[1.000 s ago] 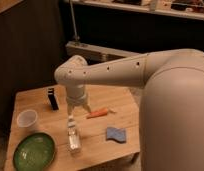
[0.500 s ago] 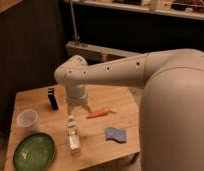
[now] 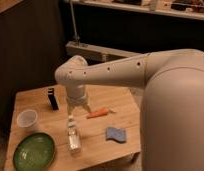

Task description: Place the eraser in the ceramic cup

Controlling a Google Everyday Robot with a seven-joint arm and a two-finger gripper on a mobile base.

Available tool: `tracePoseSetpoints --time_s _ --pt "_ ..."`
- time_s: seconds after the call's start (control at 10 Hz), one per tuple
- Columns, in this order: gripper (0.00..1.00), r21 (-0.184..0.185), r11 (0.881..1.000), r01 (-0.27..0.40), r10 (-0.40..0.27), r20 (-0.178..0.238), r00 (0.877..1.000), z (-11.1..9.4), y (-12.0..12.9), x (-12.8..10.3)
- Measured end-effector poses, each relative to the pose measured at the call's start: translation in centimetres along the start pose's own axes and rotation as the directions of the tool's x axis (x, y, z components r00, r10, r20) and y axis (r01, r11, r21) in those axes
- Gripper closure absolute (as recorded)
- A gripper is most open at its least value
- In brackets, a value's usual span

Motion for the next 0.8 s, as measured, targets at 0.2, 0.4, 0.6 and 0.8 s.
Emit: tracePoseSetpoints --time_s 0.2,0.4,0.6,0.8 --pt "0.35 -0.062 0.998 -0.021 0.024 0.047 0.999 0.0 -0.6 -1.1" --pt "0.35 -0.123 0.992 0.001 0.009 0.081 0.997 -0.2 0.1 -1.9" --pt "0.35 -0.159 0.986 0.046 -0.028 0.117 0.993 -1.8 1.4 -3.8" --pt "0.35 -0.169 0.980 0.107 -0.083 0.141 0.986 -2.8 4.3 -5.6"
